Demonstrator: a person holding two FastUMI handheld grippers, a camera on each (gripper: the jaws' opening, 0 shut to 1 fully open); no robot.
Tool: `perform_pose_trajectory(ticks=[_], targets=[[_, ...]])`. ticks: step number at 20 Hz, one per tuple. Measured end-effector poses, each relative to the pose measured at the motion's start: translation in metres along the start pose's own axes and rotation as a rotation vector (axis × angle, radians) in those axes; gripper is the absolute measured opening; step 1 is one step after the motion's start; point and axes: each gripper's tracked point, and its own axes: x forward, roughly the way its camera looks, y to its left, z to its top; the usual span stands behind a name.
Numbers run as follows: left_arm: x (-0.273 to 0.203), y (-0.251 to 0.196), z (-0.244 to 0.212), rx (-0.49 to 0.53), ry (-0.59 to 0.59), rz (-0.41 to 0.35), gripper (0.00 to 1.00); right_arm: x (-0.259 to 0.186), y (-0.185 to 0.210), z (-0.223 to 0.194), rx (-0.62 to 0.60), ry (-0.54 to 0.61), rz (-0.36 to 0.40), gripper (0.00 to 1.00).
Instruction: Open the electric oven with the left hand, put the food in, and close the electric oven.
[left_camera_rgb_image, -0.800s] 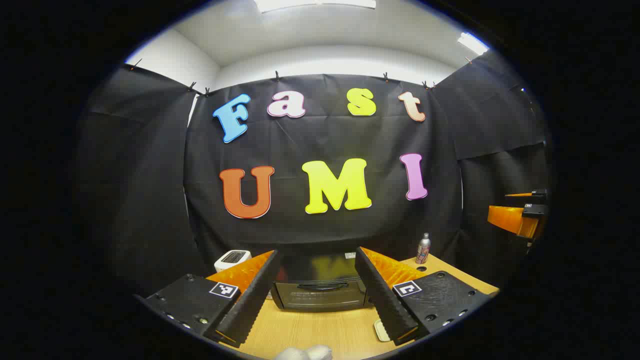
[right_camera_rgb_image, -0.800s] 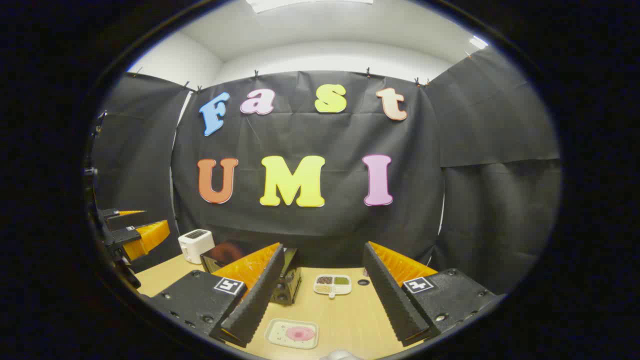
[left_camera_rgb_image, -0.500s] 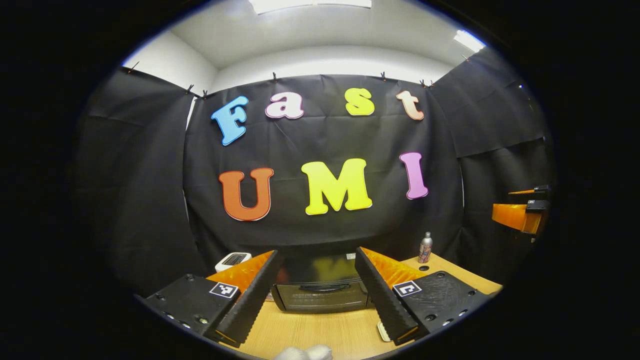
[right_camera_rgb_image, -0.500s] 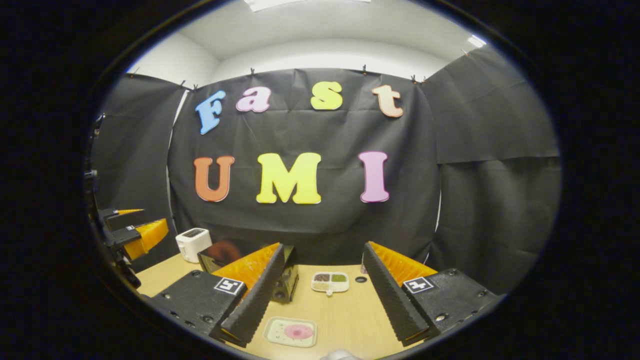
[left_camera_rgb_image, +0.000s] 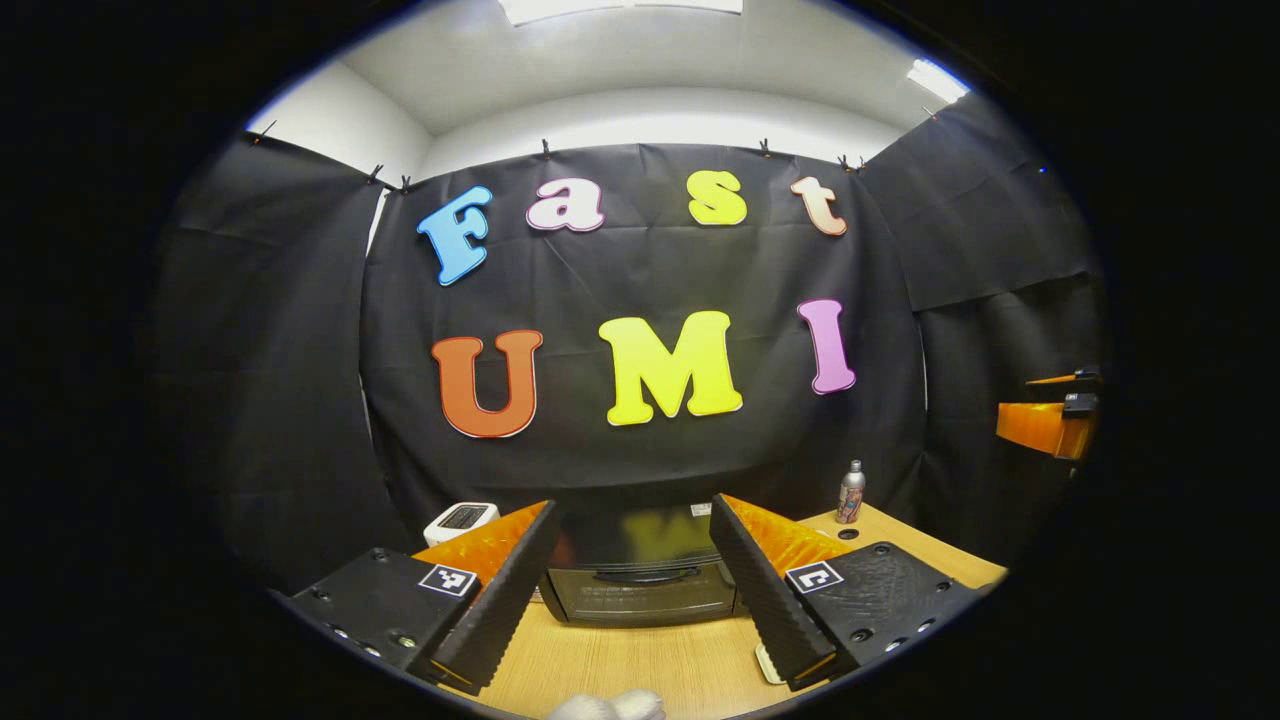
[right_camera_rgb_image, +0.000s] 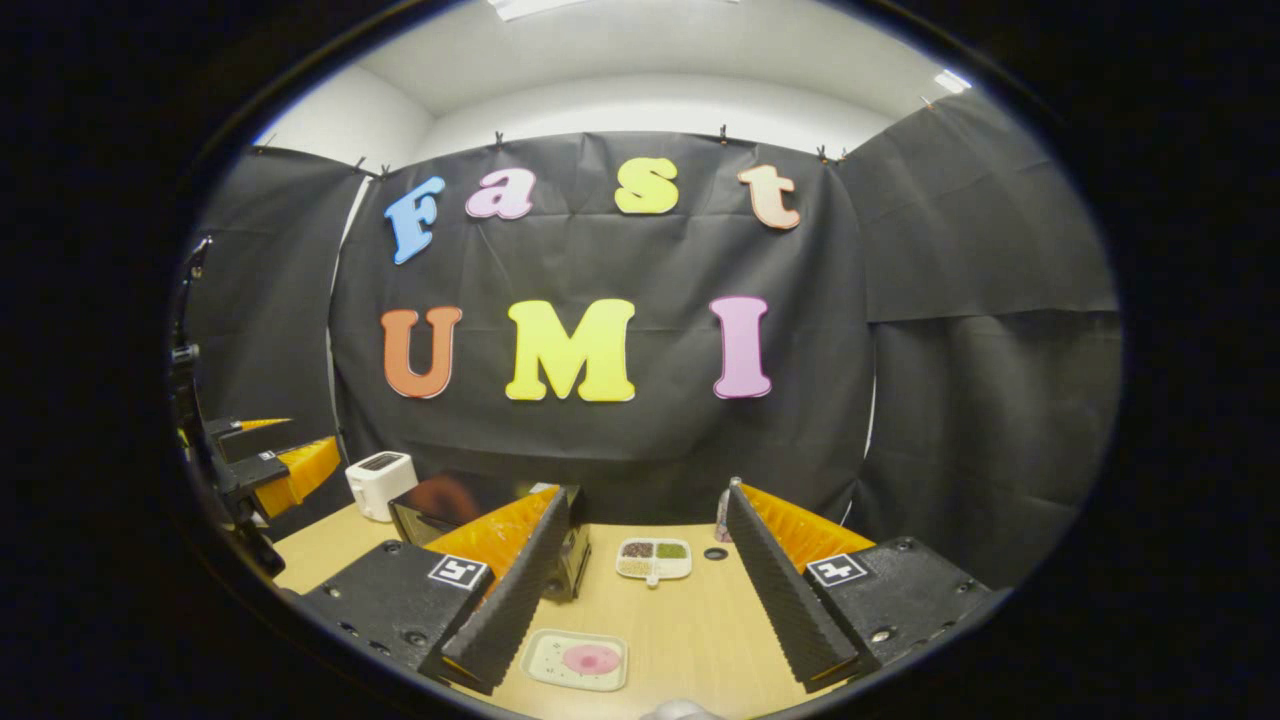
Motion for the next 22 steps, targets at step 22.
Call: perform_pose_trajectory(ticks=[22], targets=[[0.176,-0.019,-0.16,-0.038,0.205,-0.025,0.97,-0.014,-0.038,-0.024,-0.027,0.131,-0.117,0.96]])
